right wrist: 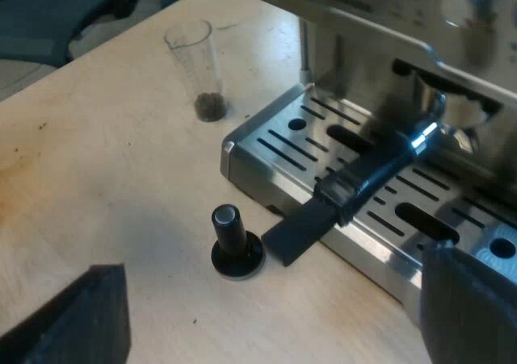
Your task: Pour the beans into the coffee machine
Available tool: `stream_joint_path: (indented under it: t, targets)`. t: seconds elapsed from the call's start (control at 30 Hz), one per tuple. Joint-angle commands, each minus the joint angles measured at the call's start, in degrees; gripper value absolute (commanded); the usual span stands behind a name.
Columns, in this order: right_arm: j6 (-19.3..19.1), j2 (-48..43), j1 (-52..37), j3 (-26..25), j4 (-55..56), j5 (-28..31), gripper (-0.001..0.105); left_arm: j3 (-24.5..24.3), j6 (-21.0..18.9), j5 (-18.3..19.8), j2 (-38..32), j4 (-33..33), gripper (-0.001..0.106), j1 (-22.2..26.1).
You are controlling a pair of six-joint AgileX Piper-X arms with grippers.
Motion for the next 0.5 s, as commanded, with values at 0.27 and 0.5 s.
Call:
stream_joint_path:
  t: [0.27, 0.5]
  targets:
    - [-0.77, 10.77, 9.45, -0.53, -12.79, 1.61, 0.079, 3.32, -0.14, -0.11, 1.06, -4.82, 0.078, 0.08]
    - [-0.77, 17.28, 13.61, -0.53, -18.48, 1.73, 0.079, 8.03, -0.14, -0.11, 1.14, -8.89, 0.078, 0.08]
